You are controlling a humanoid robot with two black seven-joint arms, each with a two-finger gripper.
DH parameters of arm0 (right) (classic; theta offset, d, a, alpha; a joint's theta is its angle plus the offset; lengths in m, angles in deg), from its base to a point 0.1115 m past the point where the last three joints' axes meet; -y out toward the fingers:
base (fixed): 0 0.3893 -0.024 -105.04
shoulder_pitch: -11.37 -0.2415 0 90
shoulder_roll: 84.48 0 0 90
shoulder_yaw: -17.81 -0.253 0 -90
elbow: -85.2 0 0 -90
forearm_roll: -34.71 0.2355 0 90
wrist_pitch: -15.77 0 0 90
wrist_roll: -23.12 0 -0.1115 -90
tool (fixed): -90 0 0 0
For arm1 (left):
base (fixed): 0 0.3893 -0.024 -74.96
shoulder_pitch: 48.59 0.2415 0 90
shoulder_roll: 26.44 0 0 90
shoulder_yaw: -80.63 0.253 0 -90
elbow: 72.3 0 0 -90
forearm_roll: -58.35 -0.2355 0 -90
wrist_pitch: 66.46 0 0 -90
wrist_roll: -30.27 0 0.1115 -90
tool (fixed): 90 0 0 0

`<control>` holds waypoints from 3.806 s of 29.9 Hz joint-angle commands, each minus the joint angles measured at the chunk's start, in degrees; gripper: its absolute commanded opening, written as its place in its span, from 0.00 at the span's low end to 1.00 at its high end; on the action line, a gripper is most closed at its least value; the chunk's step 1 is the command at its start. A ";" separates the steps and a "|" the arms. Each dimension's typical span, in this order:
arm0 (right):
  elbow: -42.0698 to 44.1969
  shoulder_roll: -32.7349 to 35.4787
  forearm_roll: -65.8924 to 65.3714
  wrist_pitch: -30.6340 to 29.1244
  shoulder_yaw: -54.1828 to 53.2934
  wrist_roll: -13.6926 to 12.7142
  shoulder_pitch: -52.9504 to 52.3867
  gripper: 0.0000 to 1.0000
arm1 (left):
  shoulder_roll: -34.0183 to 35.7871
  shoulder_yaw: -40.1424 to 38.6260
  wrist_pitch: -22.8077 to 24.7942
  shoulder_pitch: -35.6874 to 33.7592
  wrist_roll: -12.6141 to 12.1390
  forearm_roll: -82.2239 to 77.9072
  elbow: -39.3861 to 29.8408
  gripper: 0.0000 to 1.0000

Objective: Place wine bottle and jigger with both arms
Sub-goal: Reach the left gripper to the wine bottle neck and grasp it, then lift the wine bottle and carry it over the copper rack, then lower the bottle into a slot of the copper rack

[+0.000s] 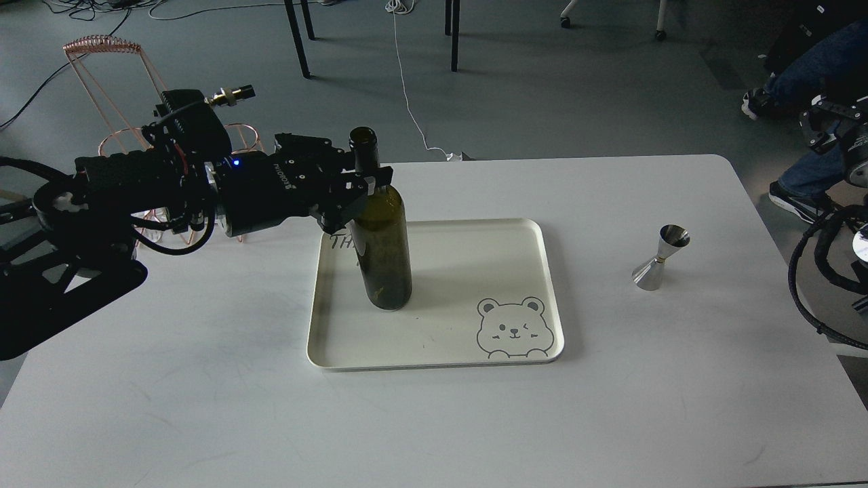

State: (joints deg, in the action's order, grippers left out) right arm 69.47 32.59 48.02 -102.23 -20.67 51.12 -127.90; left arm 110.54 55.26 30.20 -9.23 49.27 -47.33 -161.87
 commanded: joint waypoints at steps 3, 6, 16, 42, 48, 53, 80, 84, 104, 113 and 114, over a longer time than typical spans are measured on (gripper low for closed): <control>0.00 0.61 -0.13 0.00 0.07 0.00 0.05 1.00 | 3.99 -3.98 0.46 -1.04 2.79 0.91 -1.39 0.18; 0.00 0.97 -0.13 0.00 0.07 0.00 0.14 1.00 | 7.59 -4.34 0.54 -1.65 5.07 1.70 -1.49 0.18; 0.00 0.71 -0.22 0.00 0.07 0.00 0.05 1.00 | 21.04 -3.11 0.63 -1.92 8.69 6.37 -1.14 0.18; 0.08 0.88 -0.30 0.00 2.44 0.00 0.14 1.00 | 24.21 0.05 0.54 -11.41 8.69 6.89 10.81 0.18; 0.08 0.35 -0.30 0.00 2.44 0.00 0.05 1.00 | 20.18 -0.03 0.37 -11.94 8.42 6.63 17.14 0.18; 0.08 0.35 -0.30 0.00 2.53 0.00 -0.04 1.00 | 18.24 0.41 0.19 -11.94 8.07 6.46 17.94 0.18; 0.08 0.88 -0.30 0.00 2.53 0.00 0.05 1.00 | 12.17 2.43 -2.97 -11.33 8.25 6.01 25.32 0.18; 0.08 0.88 -0.30 0.00 2.53 0.00 0.05 1.00 | 12.17 2.52 -2.97 -11.24 8.33 6.01 25.23 0.18; 0.08 0.88 -0.30 0.00 2.53 0.00 0.14 1.00 | 9.71 9.11 -6.66 -11.15 8.25 6.89 28.04 0.32; 0.08 0.88 -0.30 0.00 2.53 0.00 0.31 1.00 | 8.84 9.11 -6.75 -10.80 8.16 6.98 29.53 0.46; 0.08 0.88 -0.30 0.00 2.53 0.00 0.31 1.00 | 8.14 9.11 -6.84 -10.80 8.16 6.98 30.15 0.56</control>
State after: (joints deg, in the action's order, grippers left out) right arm 69.56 33.47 47.72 -102.23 -18.14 51.12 -127.66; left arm 119.82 64.37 23.47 -20.06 57.54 -40.36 -132.89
